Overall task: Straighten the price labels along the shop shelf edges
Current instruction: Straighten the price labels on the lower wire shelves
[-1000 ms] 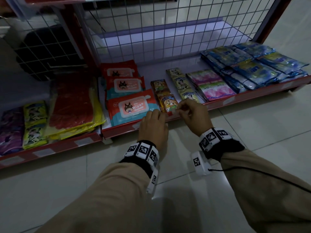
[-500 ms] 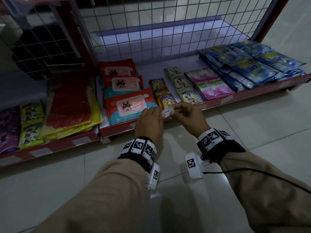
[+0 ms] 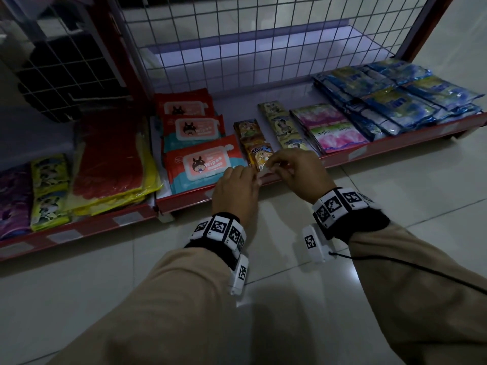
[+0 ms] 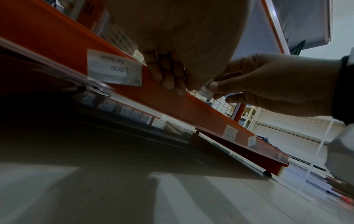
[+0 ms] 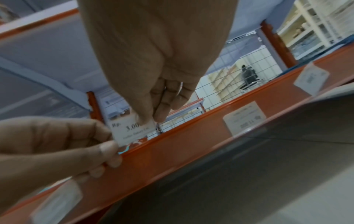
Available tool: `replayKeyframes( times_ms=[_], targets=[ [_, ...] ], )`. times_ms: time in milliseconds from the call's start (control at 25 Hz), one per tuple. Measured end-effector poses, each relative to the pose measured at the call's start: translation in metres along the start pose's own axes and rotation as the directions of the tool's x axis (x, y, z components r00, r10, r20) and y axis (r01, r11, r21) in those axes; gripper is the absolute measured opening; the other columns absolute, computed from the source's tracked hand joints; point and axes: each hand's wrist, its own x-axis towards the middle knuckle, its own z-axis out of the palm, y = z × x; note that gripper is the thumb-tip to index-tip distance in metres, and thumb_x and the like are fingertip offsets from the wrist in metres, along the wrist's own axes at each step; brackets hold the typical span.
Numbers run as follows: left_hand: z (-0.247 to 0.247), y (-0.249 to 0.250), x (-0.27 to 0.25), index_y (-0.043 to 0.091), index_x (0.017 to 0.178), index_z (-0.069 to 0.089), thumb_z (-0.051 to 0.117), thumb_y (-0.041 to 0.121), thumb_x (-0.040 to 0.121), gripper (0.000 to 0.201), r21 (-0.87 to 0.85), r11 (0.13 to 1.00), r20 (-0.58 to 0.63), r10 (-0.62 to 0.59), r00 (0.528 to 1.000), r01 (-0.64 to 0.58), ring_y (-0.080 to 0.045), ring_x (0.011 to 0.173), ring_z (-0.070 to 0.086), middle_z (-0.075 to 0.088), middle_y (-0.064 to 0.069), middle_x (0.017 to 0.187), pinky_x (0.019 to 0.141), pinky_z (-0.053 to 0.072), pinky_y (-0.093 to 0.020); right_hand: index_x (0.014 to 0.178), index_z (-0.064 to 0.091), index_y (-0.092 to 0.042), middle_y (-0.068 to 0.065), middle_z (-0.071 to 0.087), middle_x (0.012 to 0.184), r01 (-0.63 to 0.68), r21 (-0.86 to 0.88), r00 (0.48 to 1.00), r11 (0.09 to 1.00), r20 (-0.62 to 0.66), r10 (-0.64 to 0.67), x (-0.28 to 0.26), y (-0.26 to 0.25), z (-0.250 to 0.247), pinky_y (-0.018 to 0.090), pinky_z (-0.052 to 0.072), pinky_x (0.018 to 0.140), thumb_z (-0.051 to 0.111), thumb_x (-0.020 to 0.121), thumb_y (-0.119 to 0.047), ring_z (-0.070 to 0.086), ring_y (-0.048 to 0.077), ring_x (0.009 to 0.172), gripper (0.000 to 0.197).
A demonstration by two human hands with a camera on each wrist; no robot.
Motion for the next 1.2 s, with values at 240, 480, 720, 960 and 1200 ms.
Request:
replayKeyframes(
  times_ms=[240,480,720,960,1200],
  targets=[
    [0.007,0.0,0.001,0.016,0.125,0.047,0.044,0.029,0.097,0.031,0.001,1.0,-0.036,0.025,0.999,-0.025,-0.022,0.103,0.045,0.054,-0.006,0.113,0.084,0.037,-0.033,0.095,0.071,-0.01,0.01,0.071,0.092,-0.022,-0.078,1.0,0.997,-0.024,0.02,-0.003,0.014,-0.008,0.042,0.05,0.077,0.063,0.083,-0.003,0.062,0.028,0.088,0.016],
    [0.016,0.001,0.004,0.025,0.128,0.046,0.042,0.035,0.097,0.033,0.181,0.983,0.006,0.041,0.999,-0.042,-0.025,0.102,0.04,0.044,-0.007,0.111,0.082,0.035,-0.035,0.098,0.07,-0.009,0.016,0.065,0.096,-0.003,-0.229,0.998,0.973,0.054,0.016,-0.002,0.014,-0.002,0.044,0.045,0.08,0.062,0.084,-0.008,0.055,0.035,0.096,0.016],
    [0.019,0.001,0.005,0.024,0.127,0.048,0.04,0.034,0.099,0.031,0.195,0.98,-0.008,0.032,0.999,-0.03,-0.025,0.104,0.041,0.045,-0.007,0.113,0.084,0.036,-0.036,0.108,0.063,-0.01,0.014,0.061,0.106,-0.025,-0.314,0.993,0.949,0.102,0.06,-0.009,0.021,-0.003,0.044,0.042,0.083,0.06,0.085,-0.013,0.049,0.033,0.102,0.024],
    [0.02,0.002,0.005,0.023,0.126,0.047,0.04,0.033,0.099,0.03,0.194,0.981,-0.015,0.033,0.999,-0.029,-0.026,0.104,0.04,0.044,-0.008,0.114,0.084,0.035,-0.036,0.1,0.068,-0.011,0.012,0.064,0.099,0.018,-0.317,0.993,0.948,0.113,0.019,-0.005,0.021,-0.006,0.046,0.043,0.081,0.058,0.087,-0.011,0.051,0.033,0.098,0.017],
    [0.022,0.002,0.006,0.022,0.126,0.048,0.041,0.032,0.098,0.031,0.24,0.97,-0.003,0.033,0.999,-0.031,-0.028,0.106,0.039,0.043,-0.009,0.116,0.085,0.035,-0.037,0.105,0.064,-0.012,0.012,0.06,0.106,0.067,-0.423,0.978,0.904,0.206,0.024,-0.008,0.022,-0.004,0.044,0.042,0.084,0.06,0.084,-0.018,0.046,0.032,0.104,0.022]
  ],
)
